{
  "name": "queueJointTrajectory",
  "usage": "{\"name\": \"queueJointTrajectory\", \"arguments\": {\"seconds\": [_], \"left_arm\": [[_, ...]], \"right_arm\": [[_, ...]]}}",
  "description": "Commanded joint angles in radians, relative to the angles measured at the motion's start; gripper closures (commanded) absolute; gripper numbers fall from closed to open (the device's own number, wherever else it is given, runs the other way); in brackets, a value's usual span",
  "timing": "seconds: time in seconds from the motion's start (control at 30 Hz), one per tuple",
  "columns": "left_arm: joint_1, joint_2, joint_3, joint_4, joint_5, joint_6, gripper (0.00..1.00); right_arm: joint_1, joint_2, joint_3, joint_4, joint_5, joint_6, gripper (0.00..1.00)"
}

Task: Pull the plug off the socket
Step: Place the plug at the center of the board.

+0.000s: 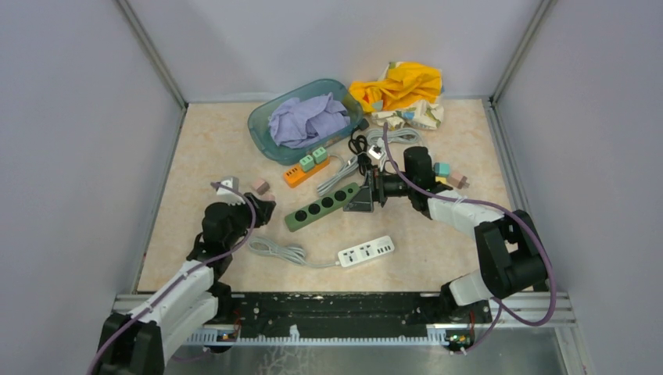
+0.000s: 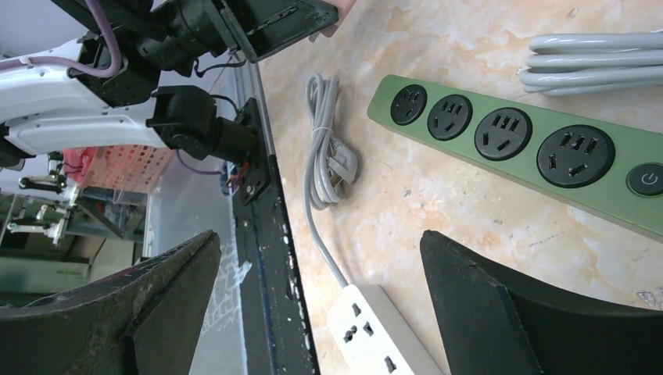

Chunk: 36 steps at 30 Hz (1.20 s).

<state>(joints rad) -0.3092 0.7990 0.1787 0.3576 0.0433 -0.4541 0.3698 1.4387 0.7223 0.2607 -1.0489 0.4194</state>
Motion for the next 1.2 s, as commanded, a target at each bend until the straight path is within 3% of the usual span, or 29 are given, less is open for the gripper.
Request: {"name": "queueJointTrajectory", "arguments": {"seconds": [0.0,0.23,0.5,0.83,0.9,1.03,1.17], "left_arm": [[0.076,0.035,0.004,0.041,0.068,-0.061,1.00],[0.184,0.170,0.088,0.015,0.043,-0.132,1.00],[0.209,0.311,0.176,-0.136,-0.220,-0.287,0.85],[0.212,0.471,0.283,-0.190,-0.304,-0.354,0.71],[0.212,0.509,0.317,-0.225,-0.316,-0.366,0.64],[0.214,0.575,0.366,-0.281,-0.317,-0.390,0.40],[0.214,0.609,0.380,-0.292,-0.293,-0.405,0.28]], "right_arm": [[-0.011,-0.046,0.052,0.023,-0.014,-0.016,0.01],[-0.011,-0.051,0.053,0.025,-0.016,-0.015,0.01],[-0.011,-0.058,0.051,0.026,-0.017,-0.014,0.01],[-0.011,-0.059,0.051,0.025,-0.015,-0.016,0.01],[-0.011,-0.060,0.051,0.025,-0.016,-0.016,0.01],[-0.012,-0.062,0.051,0.024,-0.015,-0.018,0.01],[-0.014,-0.064,0.052,0.023,-0.016,-0.018,0.01]]}}
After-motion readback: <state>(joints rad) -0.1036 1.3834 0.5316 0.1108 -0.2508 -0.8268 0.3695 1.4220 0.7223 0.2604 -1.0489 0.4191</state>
